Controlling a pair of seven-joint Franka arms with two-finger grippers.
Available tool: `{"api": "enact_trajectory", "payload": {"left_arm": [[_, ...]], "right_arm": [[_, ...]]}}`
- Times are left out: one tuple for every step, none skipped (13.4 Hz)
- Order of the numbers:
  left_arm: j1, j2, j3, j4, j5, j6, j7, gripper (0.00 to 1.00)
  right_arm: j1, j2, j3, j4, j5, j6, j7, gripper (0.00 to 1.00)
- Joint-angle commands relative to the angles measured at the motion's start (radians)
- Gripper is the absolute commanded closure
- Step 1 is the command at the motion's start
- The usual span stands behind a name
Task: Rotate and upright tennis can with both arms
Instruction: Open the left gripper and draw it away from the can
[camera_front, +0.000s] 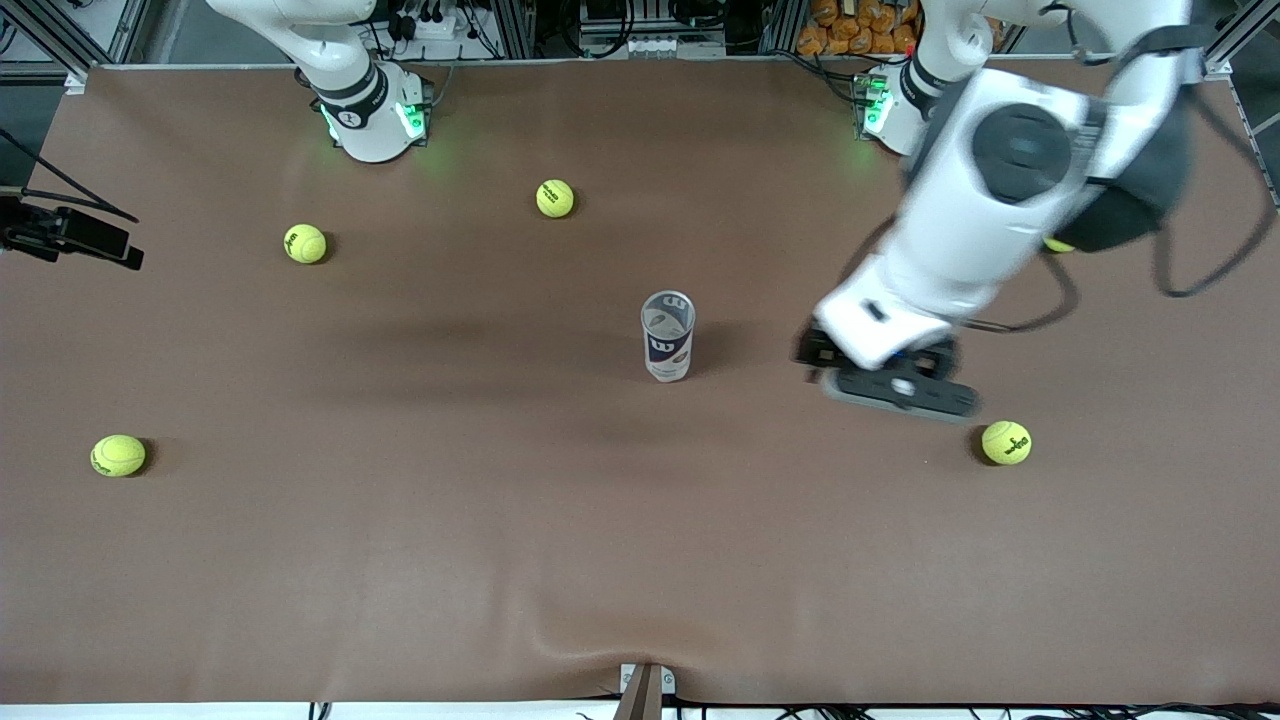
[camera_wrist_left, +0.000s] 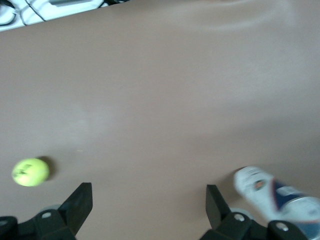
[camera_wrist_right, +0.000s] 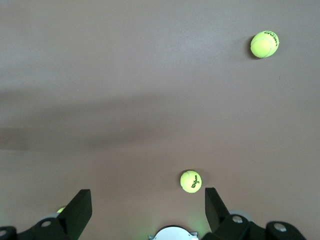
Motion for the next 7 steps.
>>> {"api": "enact_trajectory", "payload": {"left_arm": [[0.075,-0.065,-0.017,-0.023,0.016,-0.097,0.101,0.0],[0.113,-0.082,-0.031,-0.026,0.02,-0.112,0.121,0.0],[0.159,-0.101,-0.05,-0.033,0.02,-0.146,0.17,0.0],[0.199,-0.108,-0.054,-0.035,0.016,-0.178,0.229,0.0],[0.212,-0.127,-0.051,-0.036,0.017,-0.186,0.266,0.0],[0.216,-0.145,-0.042,-0.038,0.023,-0.189,0.273,0.0],[0.219,-0.17,-0.023,-0.039,0.026,-0.213,0.273,0.0]], "right_arm": [[-0.014,-0.01,0.011,0.001,0.017,-0.009,0.0,0.0],[-0.014,-0.01,0.011,0.001,0.017,-0.009,0.0,0.0],[-0.014,-0.01,0.011,0.001,0.017,-0.009,0.0,0.0],[-0.014,-0.01,0.011,0.001,0.017,-0.009,0.0,0.0],[-0.014,-0.01,0.011,0.002,0.017,-0.009,0.0,0.0],[-0.016,-0.012,0.009,0.002,0.015,-0.009,0.0,0.0],[-0.017,-0.012,0.009,0.002,0.014,-0.007,0.0,0.0]]}}
